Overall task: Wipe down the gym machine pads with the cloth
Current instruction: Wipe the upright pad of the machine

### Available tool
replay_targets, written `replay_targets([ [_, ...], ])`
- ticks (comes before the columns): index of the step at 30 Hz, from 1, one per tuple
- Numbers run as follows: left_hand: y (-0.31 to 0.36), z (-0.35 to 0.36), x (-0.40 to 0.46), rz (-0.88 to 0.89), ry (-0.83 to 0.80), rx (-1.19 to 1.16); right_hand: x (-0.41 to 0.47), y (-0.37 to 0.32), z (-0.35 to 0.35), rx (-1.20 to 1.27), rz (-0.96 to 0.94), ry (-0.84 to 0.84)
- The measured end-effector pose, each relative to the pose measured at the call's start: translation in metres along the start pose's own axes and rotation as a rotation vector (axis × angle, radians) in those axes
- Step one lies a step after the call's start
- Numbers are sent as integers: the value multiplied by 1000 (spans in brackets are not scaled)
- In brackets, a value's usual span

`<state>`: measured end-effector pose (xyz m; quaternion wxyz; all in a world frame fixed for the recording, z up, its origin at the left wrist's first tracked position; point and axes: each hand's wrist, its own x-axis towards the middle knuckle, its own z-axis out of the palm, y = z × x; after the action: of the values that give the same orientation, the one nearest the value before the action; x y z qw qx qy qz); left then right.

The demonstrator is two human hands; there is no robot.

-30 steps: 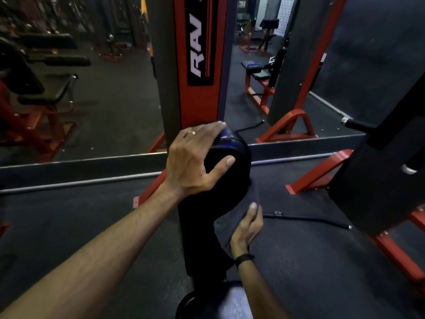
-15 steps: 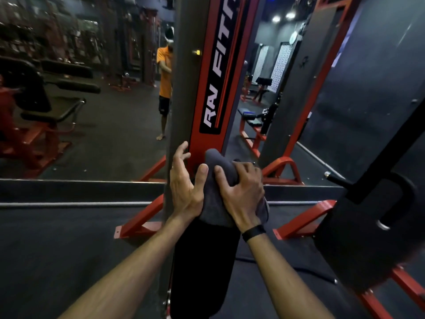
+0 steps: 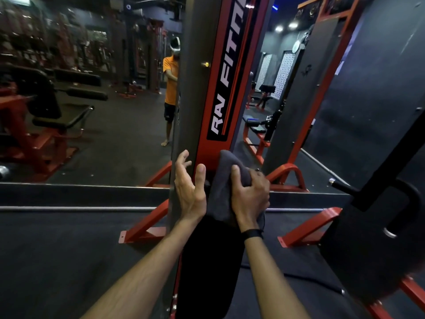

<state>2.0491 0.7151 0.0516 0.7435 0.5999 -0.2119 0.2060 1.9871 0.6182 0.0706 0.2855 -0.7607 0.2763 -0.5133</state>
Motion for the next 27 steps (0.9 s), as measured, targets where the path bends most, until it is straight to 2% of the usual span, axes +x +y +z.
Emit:
replay_targets([
  [2,1,2,0,-5,-13,23,-1,0,2,-43,54,-1],
  [7,-3,4,-1,16,15,-13,-1,-1,-3,-291,-484,-137],
  [9,-4,1,-1,8,25,-18,-1,-6,3,-338,-603,-174],
  [21,-10,-27,-18,14,-55,90,1,-11,2,-439,-684,-265],
  [24,-10,-40,-20,-11,19,64,-2,-21,2,-497,-800,-331],
  [27,-4,-53,-24,-36,86,71,-16,-37,8,-545,-996,-399],
])
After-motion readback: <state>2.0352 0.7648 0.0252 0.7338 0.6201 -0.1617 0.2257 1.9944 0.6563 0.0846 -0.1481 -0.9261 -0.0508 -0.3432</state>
